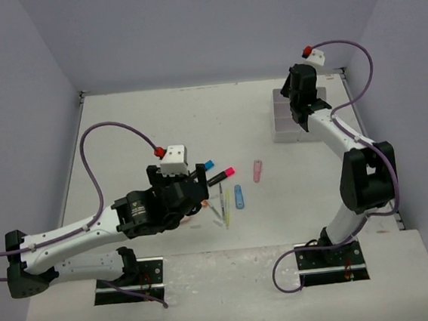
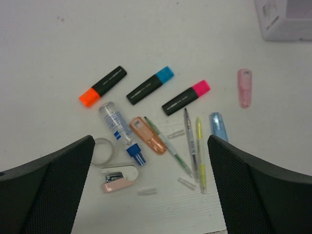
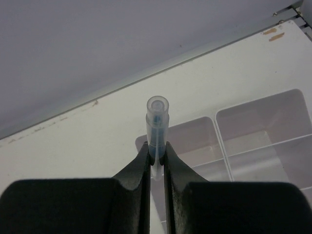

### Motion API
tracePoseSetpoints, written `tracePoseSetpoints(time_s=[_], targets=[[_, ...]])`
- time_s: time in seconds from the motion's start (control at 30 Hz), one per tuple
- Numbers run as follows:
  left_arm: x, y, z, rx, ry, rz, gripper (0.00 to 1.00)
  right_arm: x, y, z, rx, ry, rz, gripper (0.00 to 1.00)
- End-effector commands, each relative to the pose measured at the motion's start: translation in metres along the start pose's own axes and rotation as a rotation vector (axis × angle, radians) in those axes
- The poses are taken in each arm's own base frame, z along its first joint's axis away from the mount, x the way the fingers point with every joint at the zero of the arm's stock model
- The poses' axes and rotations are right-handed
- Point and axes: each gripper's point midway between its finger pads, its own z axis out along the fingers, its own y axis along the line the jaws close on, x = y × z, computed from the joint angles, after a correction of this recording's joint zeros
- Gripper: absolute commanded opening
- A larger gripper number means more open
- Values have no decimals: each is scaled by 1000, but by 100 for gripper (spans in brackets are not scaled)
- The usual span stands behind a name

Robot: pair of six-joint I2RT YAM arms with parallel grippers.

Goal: Sort the stationery into containers
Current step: Place the pen in the storage box, then pick up the pen from the center of the board.

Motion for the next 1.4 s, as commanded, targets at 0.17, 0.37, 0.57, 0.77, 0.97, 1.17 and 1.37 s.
tracePoseSetpoints(time_s=[0.17,0.37,0.57,0.77,0.97,1.17,1.37], targets=[[44,4,28,26,81,-39,100,-33,-2,32,-1,-80,-5,0],[72,0,39,33,128,-36,100,-14,-8,45,3,-46,-25,0],[80,-2,44,24,151,-30,100,3,-5,46,-24,4,-18,38],[72,1,41,6,155,-42,100,-14,4,28,-43,8,-1,64],[54,30,34,-135,138,-87,100,-10,40,-62,-15,65,-10,61],[30,45,14,-170,133,-102,100,121,86,-182,-159,388,-86,48],[24,39,-1,-51,165,-47,100,214,95,-263,-202,611,-157,26]])
